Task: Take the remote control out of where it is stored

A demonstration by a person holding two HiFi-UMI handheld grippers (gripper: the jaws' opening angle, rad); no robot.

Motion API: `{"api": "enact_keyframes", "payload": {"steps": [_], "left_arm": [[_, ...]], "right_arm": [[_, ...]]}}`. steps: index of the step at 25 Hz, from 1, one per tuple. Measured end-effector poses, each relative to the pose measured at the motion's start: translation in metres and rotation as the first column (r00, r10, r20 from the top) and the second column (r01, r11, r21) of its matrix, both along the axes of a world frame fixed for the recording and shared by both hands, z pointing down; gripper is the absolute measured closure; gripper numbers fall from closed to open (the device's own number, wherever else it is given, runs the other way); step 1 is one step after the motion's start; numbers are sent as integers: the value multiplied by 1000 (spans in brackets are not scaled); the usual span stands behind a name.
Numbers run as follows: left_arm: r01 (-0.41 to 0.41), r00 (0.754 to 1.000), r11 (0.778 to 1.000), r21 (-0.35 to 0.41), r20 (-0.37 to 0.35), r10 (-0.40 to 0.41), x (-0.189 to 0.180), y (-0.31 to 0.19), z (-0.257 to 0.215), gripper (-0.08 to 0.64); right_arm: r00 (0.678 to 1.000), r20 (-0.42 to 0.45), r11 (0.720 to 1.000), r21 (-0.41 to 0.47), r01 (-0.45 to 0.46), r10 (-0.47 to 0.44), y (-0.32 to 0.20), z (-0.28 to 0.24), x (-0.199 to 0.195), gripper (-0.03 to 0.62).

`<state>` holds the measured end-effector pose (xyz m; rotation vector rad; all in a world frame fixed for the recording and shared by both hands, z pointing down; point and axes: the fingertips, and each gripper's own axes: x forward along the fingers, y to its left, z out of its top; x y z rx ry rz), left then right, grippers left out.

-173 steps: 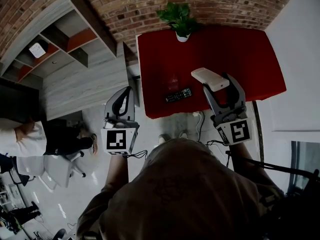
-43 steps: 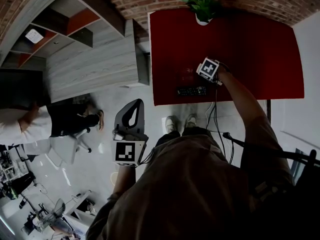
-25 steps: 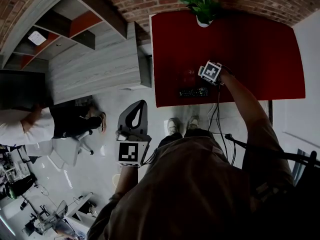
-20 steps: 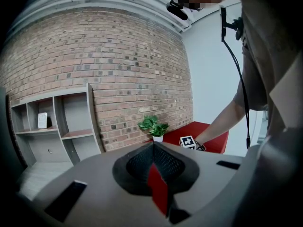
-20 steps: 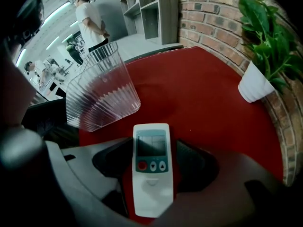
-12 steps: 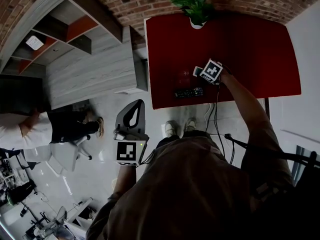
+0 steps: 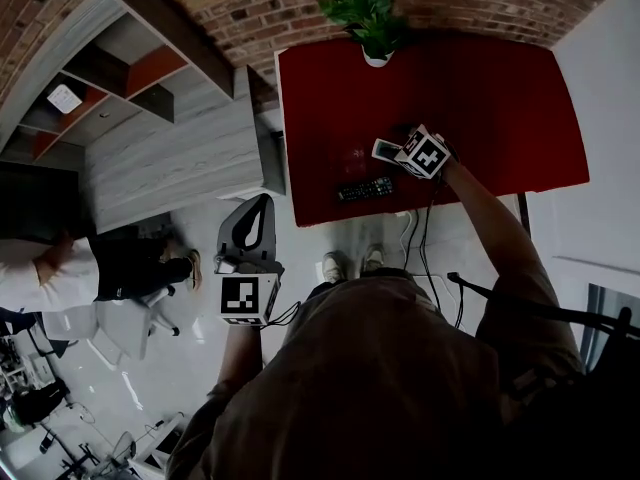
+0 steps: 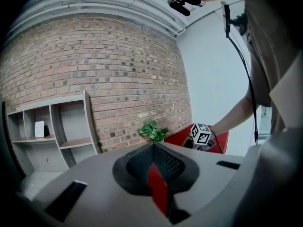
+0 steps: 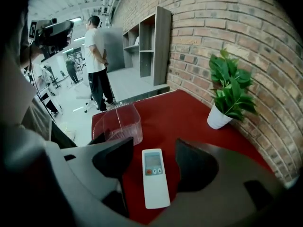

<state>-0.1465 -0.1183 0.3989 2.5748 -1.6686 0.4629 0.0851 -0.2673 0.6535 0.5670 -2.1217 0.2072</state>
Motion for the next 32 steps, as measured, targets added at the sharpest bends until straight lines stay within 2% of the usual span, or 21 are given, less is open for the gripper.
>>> {"api": "enact_keyframes", "payload": {"steps": [6, 12, 17, 22, 28, 30, 32], "left_arm": [[-35, 999, 999, 32, -8, 35, 6, -1, -5, 551], [-58, 998, 997, 51, -6, 59, 12, -2, -11, 551], [-74, 997, 996, 57, -17, 75, 15, 1, -11, 552], [-86, 996, 994, 67, -19, 88, 18, 3, -13, 551], [-83, 996, 993, 80, -32, 86, 17, 7, -19, 551], [-78, 996, 993, 88, -45, 82, 16, 8, -22, 551], [-77, 996, 992, 96, -48, 82, 17, 10, -26, 551]], "right_arm": [[992, 123, 992, 123, -41, 26, 11, -53, -9, 307], [976, 216, 968, 235, -93, 41, 27, -111, -7, 307], [939, 340, 940, 300, -162, 54, 41, -160, -8, 308], [915, 402, 884, 420, -207, 23, 57, -206, -16, 308], [879, 477, 840, 481, -251, -11, 84, -249, -23, 308], [862, 507, 800, 523, -294, -15, 93, -273, -18, 313], [840, 541, 752, 569, -334, -36, 103, -295, -13, 353]]}}
